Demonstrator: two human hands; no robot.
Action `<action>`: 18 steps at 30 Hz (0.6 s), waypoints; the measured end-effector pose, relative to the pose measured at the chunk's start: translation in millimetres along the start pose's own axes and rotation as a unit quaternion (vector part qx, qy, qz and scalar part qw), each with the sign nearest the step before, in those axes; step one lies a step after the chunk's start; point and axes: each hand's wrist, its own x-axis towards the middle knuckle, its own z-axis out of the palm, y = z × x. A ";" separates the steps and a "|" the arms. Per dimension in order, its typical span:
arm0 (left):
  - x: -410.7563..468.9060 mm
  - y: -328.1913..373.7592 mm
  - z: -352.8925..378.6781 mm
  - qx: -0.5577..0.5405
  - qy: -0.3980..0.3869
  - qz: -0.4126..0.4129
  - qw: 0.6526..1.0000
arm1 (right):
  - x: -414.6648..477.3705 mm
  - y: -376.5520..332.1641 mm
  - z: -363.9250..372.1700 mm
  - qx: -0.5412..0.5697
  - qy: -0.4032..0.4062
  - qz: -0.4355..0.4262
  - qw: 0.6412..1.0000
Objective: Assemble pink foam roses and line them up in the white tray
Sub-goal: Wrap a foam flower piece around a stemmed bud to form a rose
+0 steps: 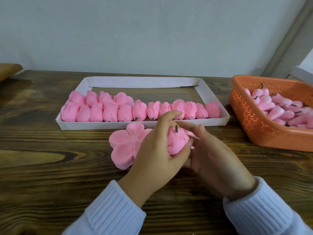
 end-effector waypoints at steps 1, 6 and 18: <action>0.2 -0.5 0.0 0.000 -0.002 -0.001 1.000 | 0.0 1.8 -2.0 -0.069 0.042 -0.080 0.993; 1.0 1.0 1.4 -0.033 -0.043 -0.020 0.998 | -2.1 2.9 -5.5 -0.316 0.094 -0.351 0.876; 1.8 5.0 2.2 -0.012 -0.055 0.055 0.997 | -2.0 1.2 -7.6 -0.326 0.069 -0.322 0.886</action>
